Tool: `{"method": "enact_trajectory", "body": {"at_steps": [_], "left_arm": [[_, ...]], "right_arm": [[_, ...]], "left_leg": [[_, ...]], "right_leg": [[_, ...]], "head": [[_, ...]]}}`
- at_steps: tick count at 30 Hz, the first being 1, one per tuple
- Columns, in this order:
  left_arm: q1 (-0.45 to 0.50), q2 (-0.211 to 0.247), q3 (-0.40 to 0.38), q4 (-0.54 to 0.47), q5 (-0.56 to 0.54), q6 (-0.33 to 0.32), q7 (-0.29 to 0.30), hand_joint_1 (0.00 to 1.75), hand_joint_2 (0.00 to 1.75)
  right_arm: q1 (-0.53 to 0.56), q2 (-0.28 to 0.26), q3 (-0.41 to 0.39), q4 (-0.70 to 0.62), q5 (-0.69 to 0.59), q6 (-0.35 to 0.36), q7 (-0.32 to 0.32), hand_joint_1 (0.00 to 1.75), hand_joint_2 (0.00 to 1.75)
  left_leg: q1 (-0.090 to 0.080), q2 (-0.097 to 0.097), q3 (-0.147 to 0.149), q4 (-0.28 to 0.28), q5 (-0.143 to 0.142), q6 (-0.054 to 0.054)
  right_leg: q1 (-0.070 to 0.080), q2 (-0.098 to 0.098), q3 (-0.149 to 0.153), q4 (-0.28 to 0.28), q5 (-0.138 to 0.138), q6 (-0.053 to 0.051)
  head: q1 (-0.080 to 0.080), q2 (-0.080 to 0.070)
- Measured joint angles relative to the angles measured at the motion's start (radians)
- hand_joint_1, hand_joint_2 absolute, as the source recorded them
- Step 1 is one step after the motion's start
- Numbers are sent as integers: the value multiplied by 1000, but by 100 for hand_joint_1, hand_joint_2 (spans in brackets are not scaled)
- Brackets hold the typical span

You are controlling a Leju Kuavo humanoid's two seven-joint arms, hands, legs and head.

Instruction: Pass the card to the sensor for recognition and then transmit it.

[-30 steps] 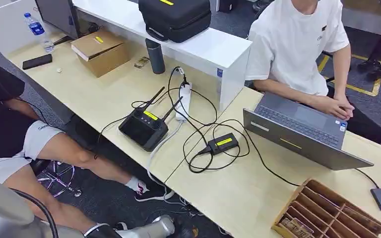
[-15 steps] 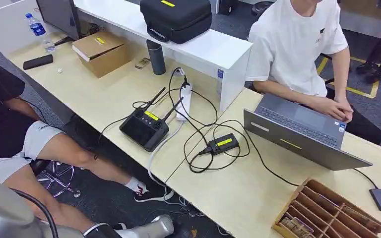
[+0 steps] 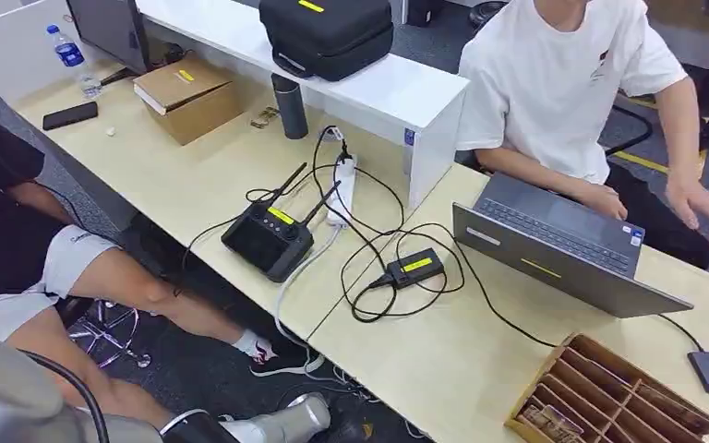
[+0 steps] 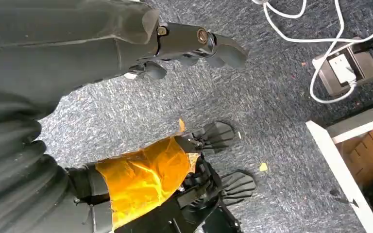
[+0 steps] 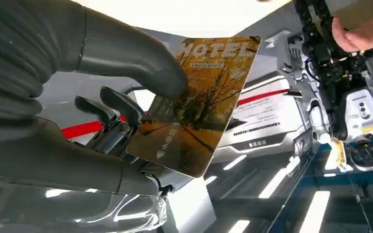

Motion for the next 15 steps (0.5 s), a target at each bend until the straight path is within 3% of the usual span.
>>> {"method": "enact_trajectory", "body": {"at_steps": [8,11,15], "left_arm": [[-2,0,0,0,-6,0,11,0,175],[-12,-2,0,0,-19,-4,22,0,175],[-29,-8,0,0,-40,-21,55,0,175]], "right_arm": [[-16,0,15,-13,-5,-7,-11,175,175],[-80,0,41,-17,4,-1,-10,175,175],[-215,11,107,-28,30,57,44,175,175]], "left_leg": [[0,0,0,0,0,0],[0,1,0,0,1,0],[0,0,0,0,3,-2]], "right_leg": [[0,0,0,0,0,0],[0,1,0,0,1,0],[0,1,0,1,2,0]], "head": [[0,0],[0,0],[0,0]]}}
